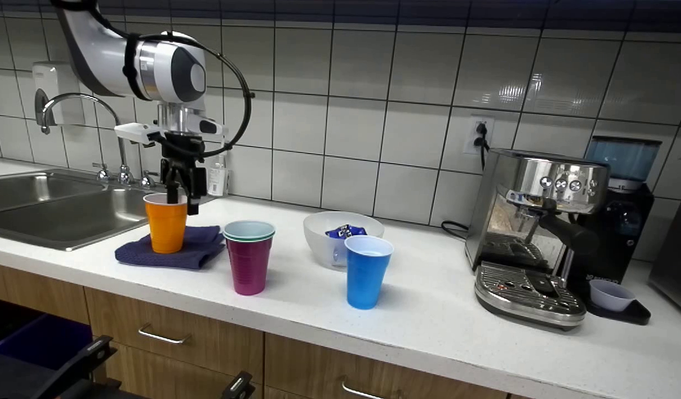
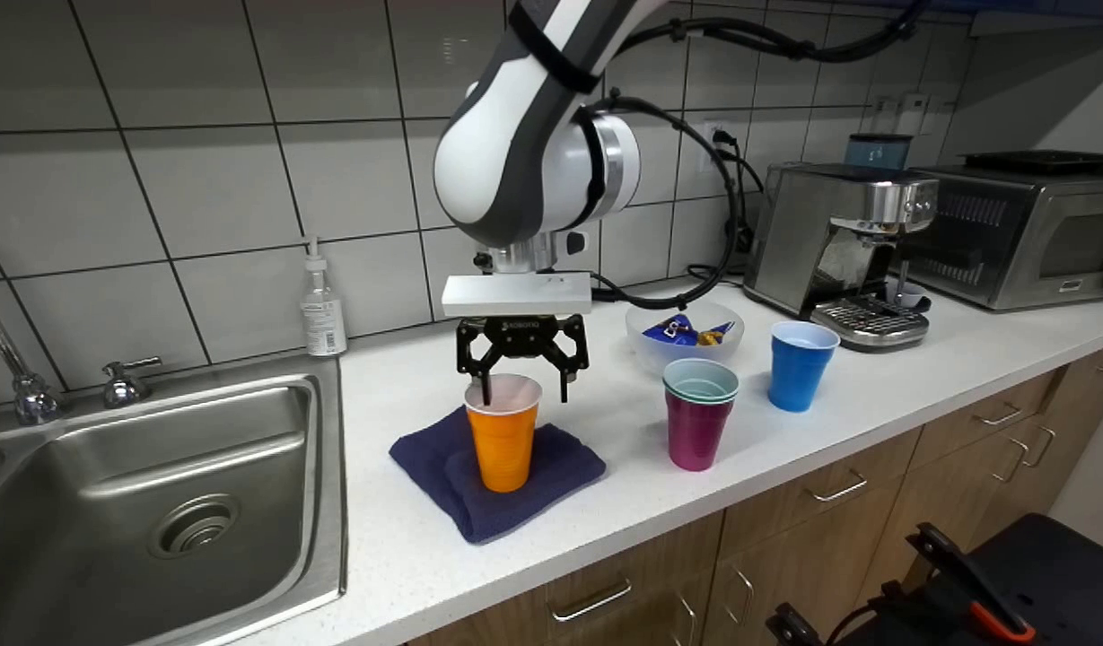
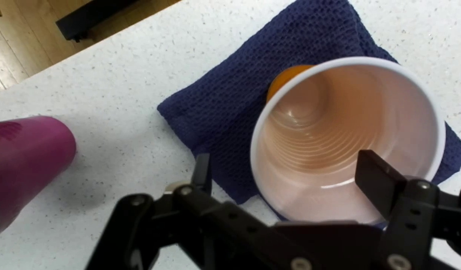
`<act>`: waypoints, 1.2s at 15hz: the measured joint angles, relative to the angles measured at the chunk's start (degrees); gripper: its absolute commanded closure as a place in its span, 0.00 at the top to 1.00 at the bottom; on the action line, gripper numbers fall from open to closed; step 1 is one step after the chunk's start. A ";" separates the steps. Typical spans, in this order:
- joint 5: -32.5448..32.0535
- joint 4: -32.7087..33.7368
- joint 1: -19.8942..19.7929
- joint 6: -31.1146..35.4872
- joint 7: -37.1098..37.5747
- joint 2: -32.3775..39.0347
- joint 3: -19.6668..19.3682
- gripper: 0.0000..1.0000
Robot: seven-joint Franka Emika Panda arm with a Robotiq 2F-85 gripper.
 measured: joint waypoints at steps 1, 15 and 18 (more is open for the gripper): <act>0.14 0.30 0.00 0.00 -0.11 0.41 0.00 0.67; 0.32 1.57 0.01 0.00 -0.34 1.64 -0.12 0.00; 0.33 1.58 0.01 0.12 -0.34 1.04 -0.13 0.00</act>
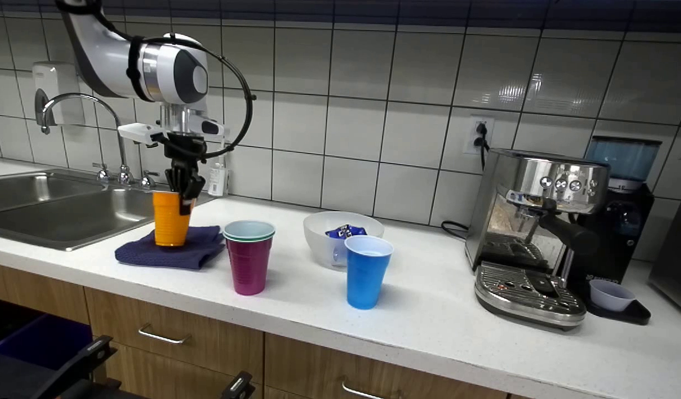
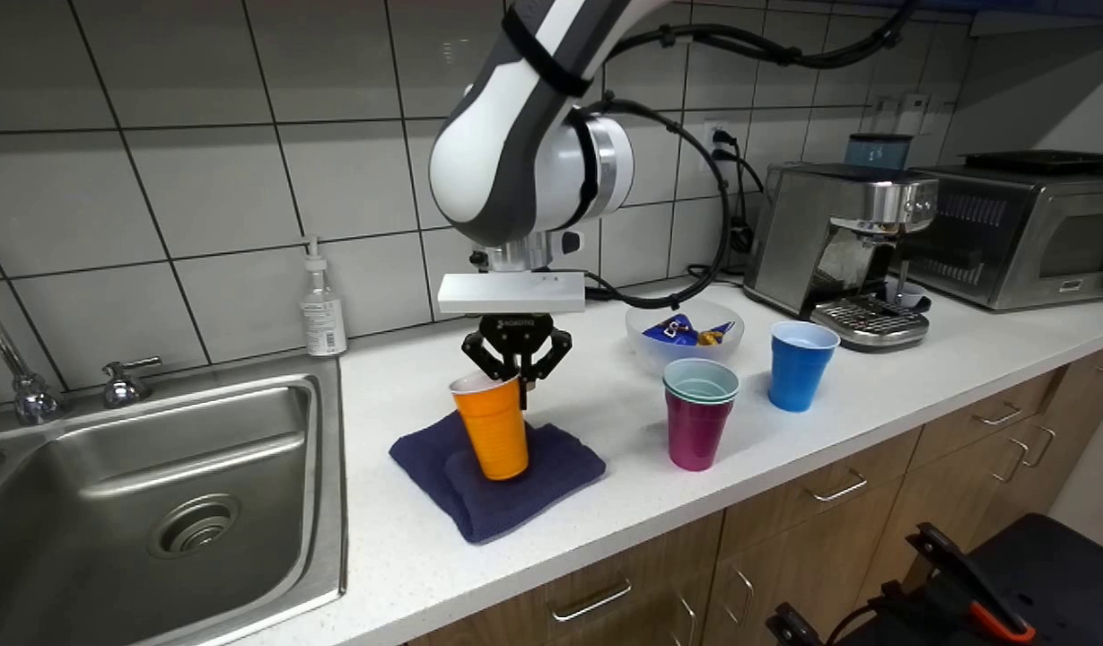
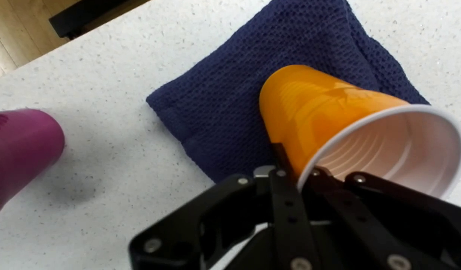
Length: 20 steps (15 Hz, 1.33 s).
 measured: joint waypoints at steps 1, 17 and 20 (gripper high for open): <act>0.01 0.00 0.00 0.14 0.00 -0.38 -0.01 0.00; -0.14 -9.09 -0.58 2.18 0.42 -15.94 -2.86 0.00; -0.68 -12.52 -1.61 2.29 1.28 -19.93 -2.89 0.00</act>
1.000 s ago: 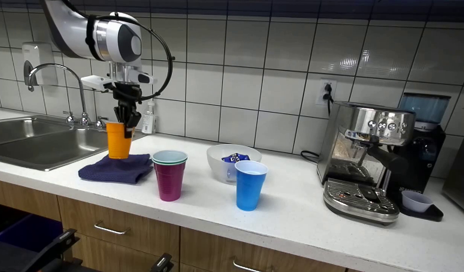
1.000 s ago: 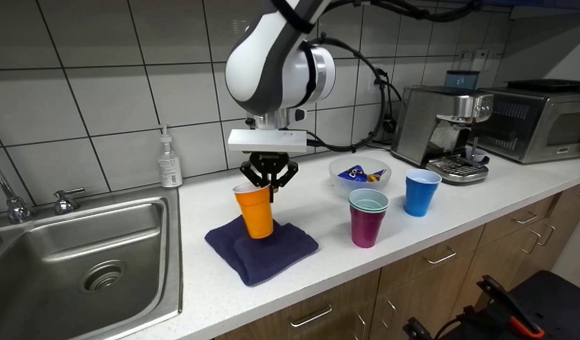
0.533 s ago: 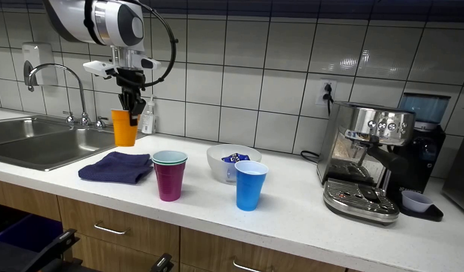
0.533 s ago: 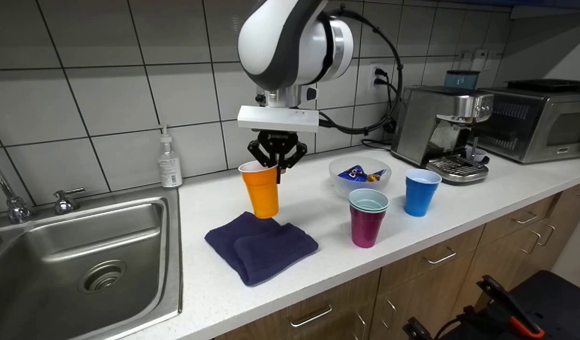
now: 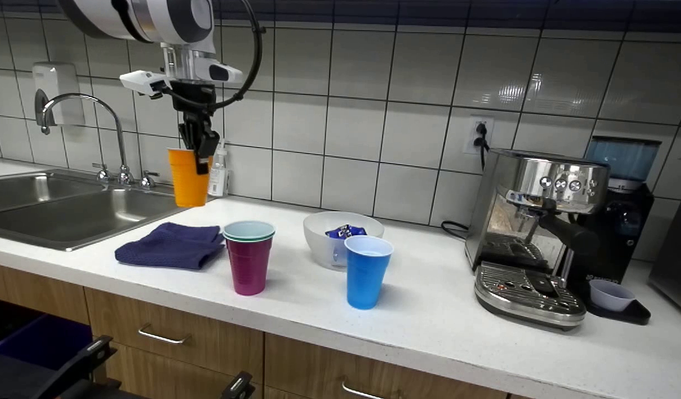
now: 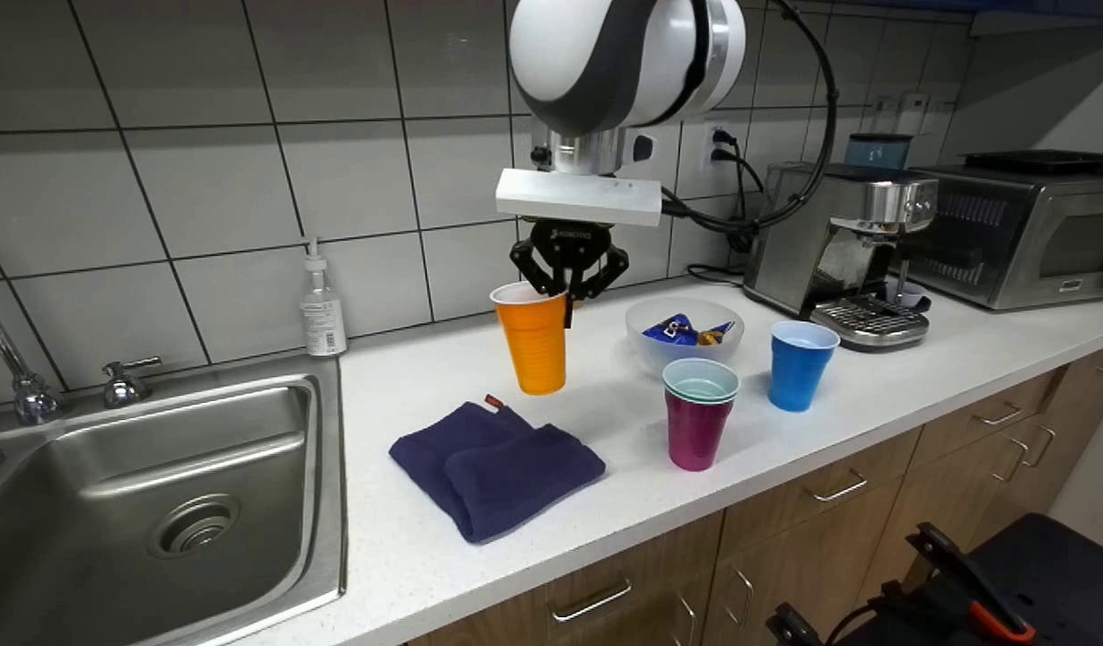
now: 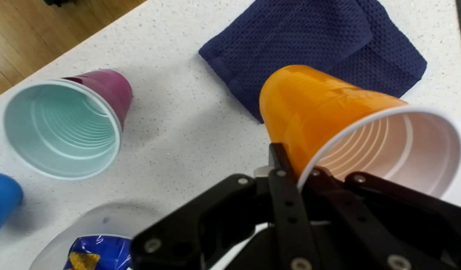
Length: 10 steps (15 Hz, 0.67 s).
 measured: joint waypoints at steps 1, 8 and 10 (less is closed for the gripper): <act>-0.39 -1.15 -0.45 0.00 0.48 -1.36 0.00 0.00; -3.70 -8.21 -4.75 -0.05 4.13 -9.10 0.03 0.00; -4.65 -9.83 -6.20 -0.16 5.21 -10.59 0.04 0.00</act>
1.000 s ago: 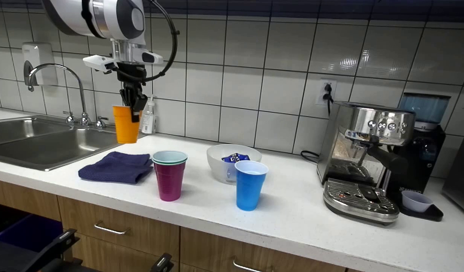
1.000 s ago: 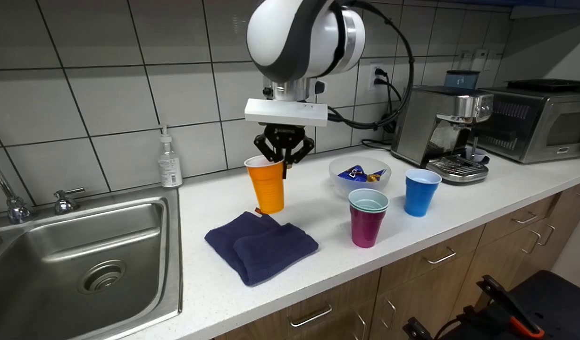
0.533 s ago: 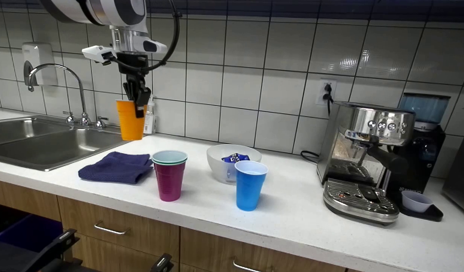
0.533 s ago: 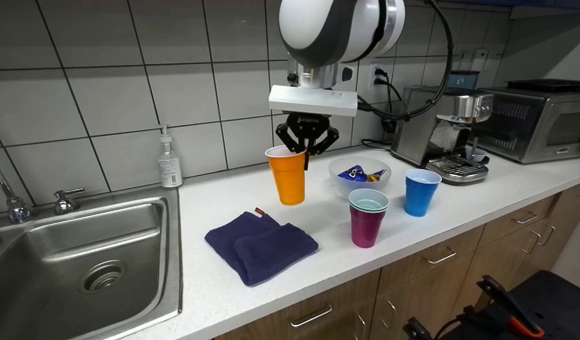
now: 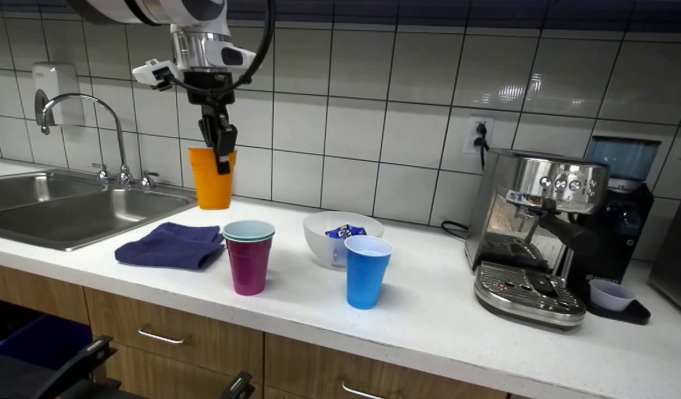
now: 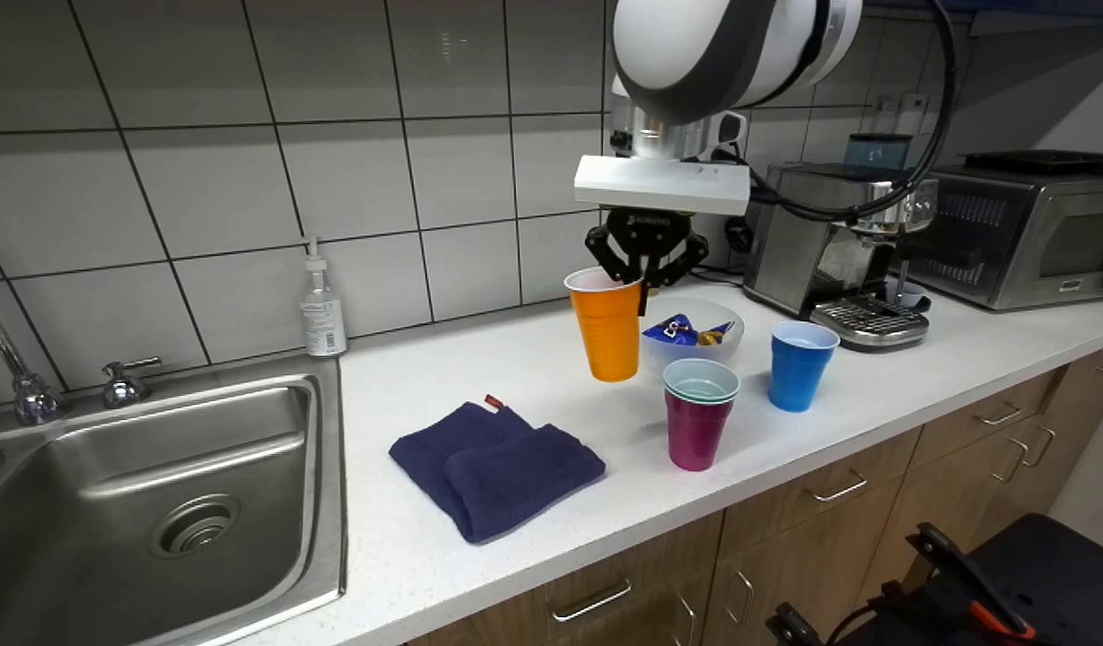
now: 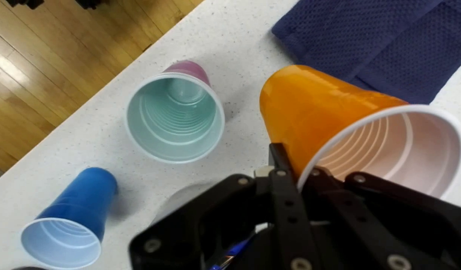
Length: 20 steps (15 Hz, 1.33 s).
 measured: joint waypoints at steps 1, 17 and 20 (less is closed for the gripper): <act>-0.46 -0.72 -0.70 -0.06 0.49 -0.59 0.02 0.00; -2.72 -4.07 -7.07 -0.31 4.61 -2.37 0.02 0.00; -2.72 -4.07 -7.07 -0.31 4.74 -2.40 0.02 0.00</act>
